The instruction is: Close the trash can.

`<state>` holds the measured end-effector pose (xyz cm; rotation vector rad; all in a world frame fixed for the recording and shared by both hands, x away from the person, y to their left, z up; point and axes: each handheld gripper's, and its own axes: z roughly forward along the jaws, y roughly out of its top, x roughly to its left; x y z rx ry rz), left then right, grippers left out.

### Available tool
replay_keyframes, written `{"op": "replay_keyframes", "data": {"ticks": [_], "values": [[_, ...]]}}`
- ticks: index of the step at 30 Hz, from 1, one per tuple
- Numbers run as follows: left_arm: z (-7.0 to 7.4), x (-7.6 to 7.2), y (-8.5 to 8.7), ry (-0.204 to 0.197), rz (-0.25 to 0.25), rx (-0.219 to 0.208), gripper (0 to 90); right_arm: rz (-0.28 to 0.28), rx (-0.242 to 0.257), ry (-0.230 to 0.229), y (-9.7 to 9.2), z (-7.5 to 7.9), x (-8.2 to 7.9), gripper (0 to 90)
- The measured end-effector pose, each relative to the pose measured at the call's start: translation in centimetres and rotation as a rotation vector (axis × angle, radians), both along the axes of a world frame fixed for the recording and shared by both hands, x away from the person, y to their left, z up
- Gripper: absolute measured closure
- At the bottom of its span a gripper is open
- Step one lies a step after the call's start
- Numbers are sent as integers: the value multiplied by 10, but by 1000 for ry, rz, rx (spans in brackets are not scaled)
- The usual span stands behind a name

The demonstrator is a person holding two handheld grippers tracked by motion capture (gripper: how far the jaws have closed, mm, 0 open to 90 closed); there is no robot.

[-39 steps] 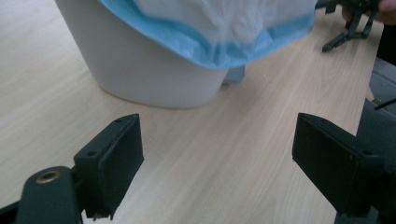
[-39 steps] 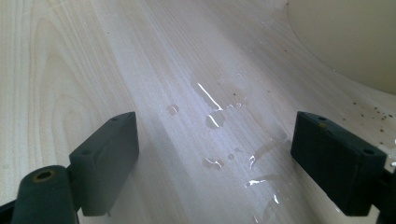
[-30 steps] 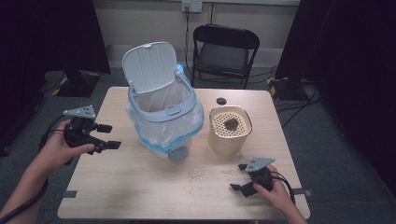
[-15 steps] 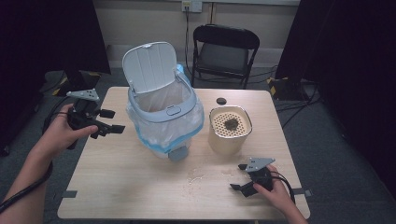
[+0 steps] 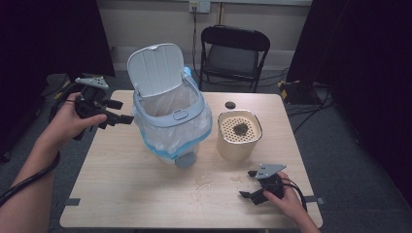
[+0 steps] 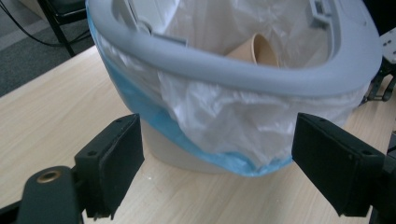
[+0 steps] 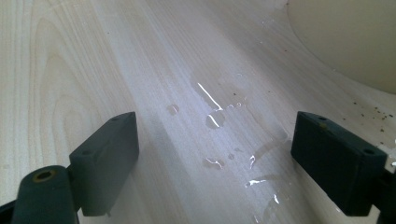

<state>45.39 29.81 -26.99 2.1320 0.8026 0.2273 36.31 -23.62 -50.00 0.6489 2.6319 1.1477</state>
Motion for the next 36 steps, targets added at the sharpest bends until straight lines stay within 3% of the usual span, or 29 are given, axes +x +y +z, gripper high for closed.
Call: {"op": "replay_keyframes", "data": {"ticks": [7,23,36], "values": [[14,13,-6,-22,0,-9,164,0,0,0,0,0,0,146],[30,43,-25,-63,34,-29,167,1,0,2,0,0,0,146],[33,51,-39,-78,17,-28,159,2,0,2,0,0,0,146]]}}
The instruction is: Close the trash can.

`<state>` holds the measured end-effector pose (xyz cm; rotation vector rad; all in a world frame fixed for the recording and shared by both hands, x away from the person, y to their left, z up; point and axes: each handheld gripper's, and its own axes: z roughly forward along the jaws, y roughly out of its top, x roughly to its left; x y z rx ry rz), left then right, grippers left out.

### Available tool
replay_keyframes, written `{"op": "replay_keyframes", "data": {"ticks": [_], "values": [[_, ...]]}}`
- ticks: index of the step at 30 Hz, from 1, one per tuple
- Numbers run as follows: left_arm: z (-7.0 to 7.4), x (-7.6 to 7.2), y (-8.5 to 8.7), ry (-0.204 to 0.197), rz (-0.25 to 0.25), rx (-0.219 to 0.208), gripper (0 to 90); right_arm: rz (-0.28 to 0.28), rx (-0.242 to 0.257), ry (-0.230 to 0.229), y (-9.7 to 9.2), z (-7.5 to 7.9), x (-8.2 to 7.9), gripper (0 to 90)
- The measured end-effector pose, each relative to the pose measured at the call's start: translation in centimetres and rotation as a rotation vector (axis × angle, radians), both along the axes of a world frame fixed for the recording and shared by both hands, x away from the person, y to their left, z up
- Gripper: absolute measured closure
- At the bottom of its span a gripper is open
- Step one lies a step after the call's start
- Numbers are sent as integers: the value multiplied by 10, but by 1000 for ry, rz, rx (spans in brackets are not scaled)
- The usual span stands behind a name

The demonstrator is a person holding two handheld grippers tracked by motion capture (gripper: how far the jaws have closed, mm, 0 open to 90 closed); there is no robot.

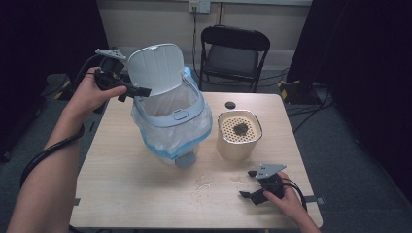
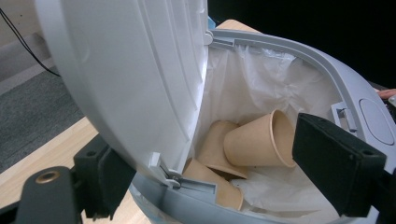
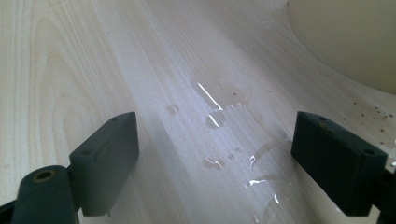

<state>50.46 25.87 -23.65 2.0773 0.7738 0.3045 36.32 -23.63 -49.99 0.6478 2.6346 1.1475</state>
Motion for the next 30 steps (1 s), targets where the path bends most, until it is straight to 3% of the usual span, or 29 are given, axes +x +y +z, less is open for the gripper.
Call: {"op": "replay_keyframes", "data": {"ticks": [7,14,20,26,30], "values": [[2,-4,-3,-4,-25,16,157,0,0,0,0,0,0,146],[9,-14,-11,-36,-59,112,157,0,0,0,0,0,0,146],[21,-23,-14,-70,-94,107,157,-1,0,1,0,0,0,146],[20,-31,-23,-67,-141,144,156,0,0,0,0,0,0,146],[22,-37,-26,-69,-169,134,155,0,0,0,0,0,0,146]]}}
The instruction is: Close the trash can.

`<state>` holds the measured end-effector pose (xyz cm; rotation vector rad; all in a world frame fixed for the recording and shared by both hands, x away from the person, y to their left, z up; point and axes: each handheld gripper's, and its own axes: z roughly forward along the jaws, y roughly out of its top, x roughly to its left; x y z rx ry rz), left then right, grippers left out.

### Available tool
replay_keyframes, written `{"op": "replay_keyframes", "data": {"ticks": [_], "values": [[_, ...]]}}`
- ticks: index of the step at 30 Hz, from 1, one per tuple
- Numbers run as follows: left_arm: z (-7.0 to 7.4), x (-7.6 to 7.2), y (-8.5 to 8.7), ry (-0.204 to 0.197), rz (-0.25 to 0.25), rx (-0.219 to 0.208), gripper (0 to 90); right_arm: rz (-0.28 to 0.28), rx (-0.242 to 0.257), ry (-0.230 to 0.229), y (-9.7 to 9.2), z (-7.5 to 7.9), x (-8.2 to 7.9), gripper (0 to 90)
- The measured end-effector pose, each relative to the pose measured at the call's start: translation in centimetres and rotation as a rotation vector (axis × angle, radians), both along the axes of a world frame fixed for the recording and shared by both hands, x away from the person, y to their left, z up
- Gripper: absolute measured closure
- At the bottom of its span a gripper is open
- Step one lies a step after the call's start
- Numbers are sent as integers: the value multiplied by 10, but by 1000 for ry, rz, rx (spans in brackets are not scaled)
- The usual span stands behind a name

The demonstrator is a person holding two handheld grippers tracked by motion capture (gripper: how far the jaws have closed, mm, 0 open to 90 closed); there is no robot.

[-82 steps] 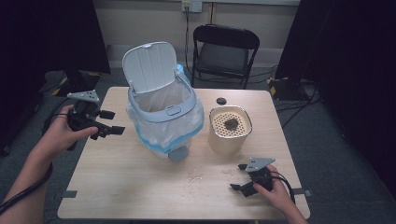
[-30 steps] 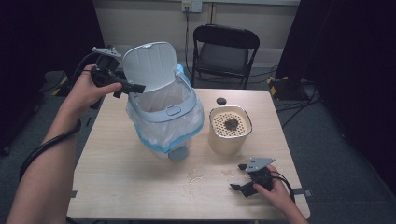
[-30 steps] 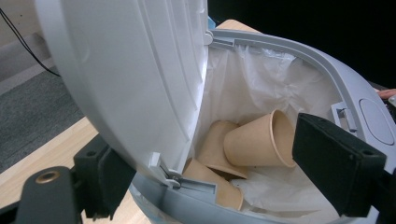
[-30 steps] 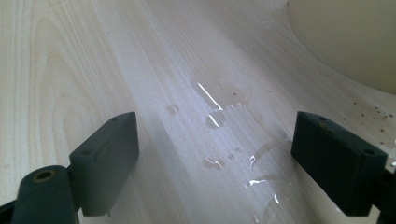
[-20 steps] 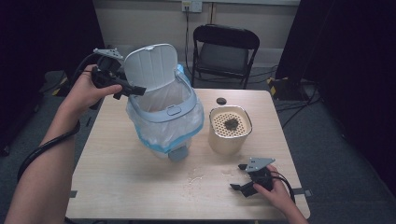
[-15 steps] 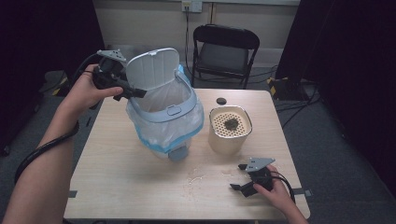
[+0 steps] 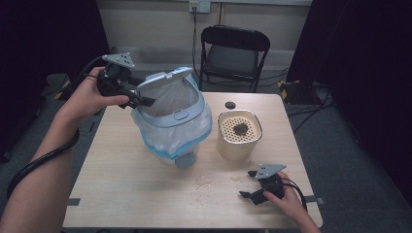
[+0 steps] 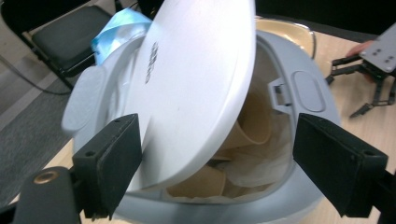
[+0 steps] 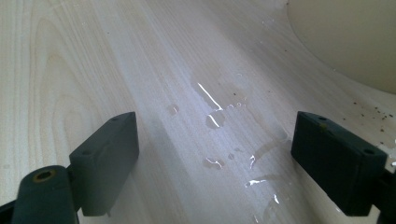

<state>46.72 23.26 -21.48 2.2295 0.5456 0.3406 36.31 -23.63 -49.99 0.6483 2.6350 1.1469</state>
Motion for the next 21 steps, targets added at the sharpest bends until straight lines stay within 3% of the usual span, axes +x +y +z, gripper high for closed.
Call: {"op": "replay_keyframes", "data": {"ticks": [6,11,18,21], "values": [[3,-9,-8,2,-48,33,176,0,0,0,0,0,0,146],[7,-11,-16,23,-92,51,300,0,0,0,0,0,0,146],[7,-7,-16,80,-52,25,473,0,0,0,0,0,0,146],[4,-5,-16,98,-57,34,540,0,0,-1,0,0,0,146]]}}
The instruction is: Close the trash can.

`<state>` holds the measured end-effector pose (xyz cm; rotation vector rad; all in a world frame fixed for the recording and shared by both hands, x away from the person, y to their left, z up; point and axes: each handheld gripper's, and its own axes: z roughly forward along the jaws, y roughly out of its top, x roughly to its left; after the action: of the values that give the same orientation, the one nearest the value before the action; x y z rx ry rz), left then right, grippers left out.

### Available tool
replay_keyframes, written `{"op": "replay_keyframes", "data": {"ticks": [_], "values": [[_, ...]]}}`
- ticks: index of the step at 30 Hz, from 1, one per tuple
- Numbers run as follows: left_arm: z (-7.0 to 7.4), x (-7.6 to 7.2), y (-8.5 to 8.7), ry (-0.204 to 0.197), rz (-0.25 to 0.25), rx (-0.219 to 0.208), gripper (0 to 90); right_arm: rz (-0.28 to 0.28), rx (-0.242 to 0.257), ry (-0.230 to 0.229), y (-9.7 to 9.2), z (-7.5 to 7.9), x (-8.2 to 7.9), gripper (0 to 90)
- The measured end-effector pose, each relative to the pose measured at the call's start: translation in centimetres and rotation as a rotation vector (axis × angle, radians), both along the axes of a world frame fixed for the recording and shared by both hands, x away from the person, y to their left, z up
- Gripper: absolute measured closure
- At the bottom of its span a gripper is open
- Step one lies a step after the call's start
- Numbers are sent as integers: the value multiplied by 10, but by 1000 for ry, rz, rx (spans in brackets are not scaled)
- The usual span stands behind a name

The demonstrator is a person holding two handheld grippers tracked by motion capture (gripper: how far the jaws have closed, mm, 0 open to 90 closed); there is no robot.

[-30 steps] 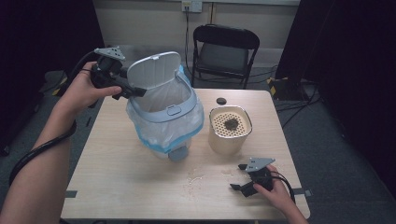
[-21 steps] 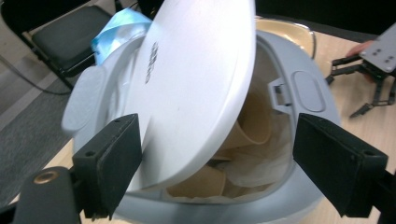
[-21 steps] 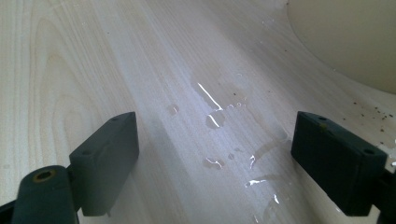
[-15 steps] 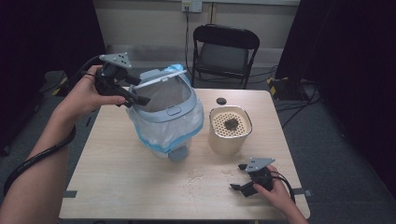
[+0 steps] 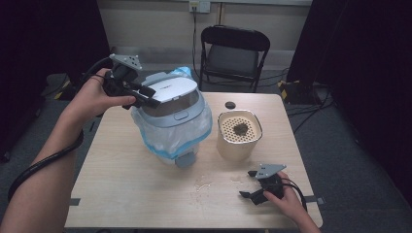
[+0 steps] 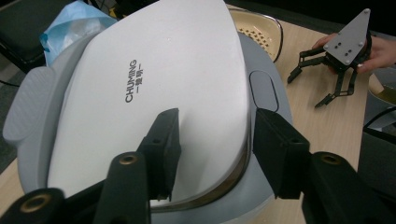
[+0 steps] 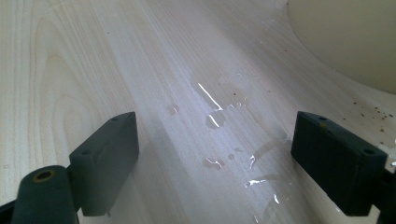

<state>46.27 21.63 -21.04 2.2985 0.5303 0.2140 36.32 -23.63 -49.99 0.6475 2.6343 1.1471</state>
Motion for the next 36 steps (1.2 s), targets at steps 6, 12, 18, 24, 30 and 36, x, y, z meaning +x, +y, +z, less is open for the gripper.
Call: {"op": "replay_keyframes", "data": {"ticks": [6,12,18,24,30,36], "values": [[-2,2,-7,34,5,-17,605,0,0,0,0,0,0,146],[-4,3,-15,38,-18,-4,657,0,0,0,0,0,0,146],[-8,4,-23,37,-8,-30,708,0,0,0,0,0,0,146],[-17,8,-31,41,28,16,758,0,0,-1,0,0,0,146],[-20,14,-35,14,72,26,770,0,-1,-1,0,0,0,146],[-22,19,-38,-11,155,21,814,0,-1,-1,0,0,0,146]]}}
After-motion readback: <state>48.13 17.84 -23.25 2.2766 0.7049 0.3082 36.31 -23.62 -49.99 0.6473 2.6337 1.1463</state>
